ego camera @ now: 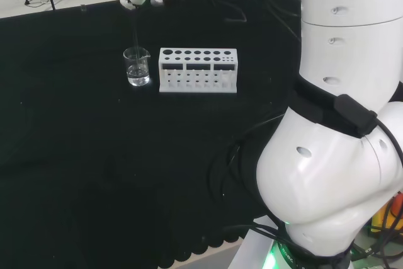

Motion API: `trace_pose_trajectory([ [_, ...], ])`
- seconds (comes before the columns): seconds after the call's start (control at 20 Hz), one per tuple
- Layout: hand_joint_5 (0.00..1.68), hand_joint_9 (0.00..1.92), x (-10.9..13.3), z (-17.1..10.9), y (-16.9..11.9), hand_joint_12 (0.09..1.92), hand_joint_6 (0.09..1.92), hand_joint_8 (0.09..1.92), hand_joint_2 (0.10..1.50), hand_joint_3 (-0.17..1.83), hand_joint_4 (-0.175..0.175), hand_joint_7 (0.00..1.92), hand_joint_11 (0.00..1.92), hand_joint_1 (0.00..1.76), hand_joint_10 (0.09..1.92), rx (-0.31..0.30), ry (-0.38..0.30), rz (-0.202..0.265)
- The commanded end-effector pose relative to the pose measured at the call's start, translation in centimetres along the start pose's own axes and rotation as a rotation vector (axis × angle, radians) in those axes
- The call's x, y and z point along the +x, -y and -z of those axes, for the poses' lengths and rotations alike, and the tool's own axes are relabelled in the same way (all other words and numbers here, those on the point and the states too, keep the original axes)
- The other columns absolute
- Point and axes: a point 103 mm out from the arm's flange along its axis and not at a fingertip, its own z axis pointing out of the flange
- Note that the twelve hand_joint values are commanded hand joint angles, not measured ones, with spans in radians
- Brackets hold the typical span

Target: Stir in the beaker to the left of the white test tube rack with the glass rod.

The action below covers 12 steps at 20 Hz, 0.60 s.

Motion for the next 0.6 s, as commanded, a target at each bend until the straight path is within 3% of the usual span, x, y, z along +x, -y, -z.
trace_pose_trajectory([
  [0.05, 1.22, 1.80, 0.6, -1.5, -1.5, 0.75, 0.85, 1.13, 0.59, 0.84, -0.175, 1.52, 1.76, 1.22, 0.89, 0.046, 0.012, 0.018],
  [0.6, 1.22, 1.80, 0.7, -2.0, -2.5, 0.75, 0.85, 1.13, 0.59, 0.84, -0.175, 1.52, 1.76, 1.22, 0.89, 0.049, 0.010, 0.000],
])
